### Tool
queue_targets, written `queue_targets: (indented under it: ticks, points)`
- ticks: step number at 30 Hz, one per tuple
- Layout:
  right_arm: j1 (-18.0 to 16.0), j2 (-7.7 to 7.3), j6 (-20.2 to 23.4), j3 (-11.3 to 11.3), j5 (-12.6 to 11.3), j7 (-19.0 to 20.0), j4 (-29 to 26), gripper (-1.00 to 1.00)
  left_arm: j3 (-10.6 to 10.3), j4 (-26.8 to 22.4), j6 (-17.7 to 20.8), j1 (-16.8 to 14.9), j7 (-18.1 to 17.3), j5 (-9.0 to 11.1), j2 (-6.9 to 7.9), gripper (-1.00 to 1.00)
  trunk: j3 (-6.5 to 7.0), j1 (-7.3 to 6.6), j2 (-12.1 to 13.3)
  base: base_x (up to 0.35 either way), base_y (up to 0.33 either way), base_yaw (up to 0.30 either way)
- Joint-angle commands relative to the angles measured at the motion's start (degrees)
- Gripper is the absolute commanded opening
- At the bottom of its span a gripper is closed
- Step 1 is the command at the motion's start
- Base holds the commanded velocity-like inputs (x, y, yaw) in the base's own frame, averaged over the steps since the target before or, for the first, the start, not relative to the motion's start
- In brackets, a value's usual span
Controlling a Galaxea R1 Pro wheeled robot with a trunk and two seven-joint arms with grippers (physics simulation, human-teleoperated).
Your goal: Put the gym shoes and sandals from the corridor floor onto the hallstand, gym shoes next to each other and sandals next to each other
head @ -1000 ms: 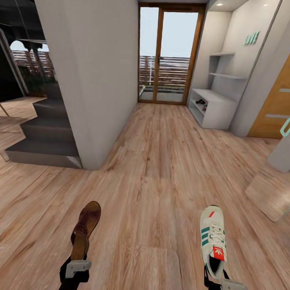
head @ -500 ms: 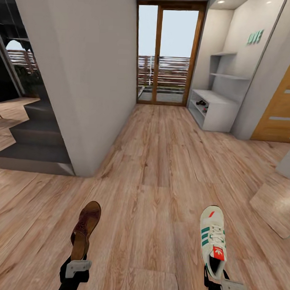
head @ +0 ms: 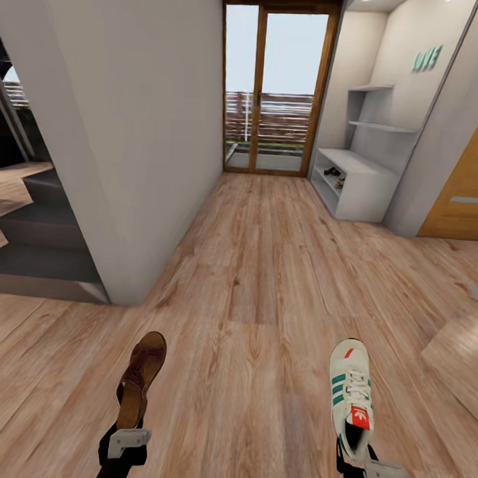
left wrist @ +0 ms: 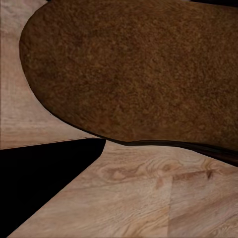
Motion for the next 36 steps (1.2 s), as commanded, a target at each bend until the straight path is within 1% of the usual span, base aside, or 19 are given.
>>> queue_targets:
  ticks: [1, 36]
  points:
    - [-0.03, -0.02, -0.13, 0.50, -0.48, -0.18, -0.01, -1.00, -0.44, -0.03, -0.14, -0.05, 0.61, 0.01, 0.10, -1.00, -0.05, 0.02, -0.02, 0.335, -0.085, 0.000]
    - [-0.03, -0.02, -0.05, 0.50, -0.41, -0.18, -0.01, -1.00, -0.44, -0.07, -0.15, -0.05, 0.61, 0.01, 0.13, -1.00, -0.05, 0.02, -0.02, 0.335, -0.085, 0.000]
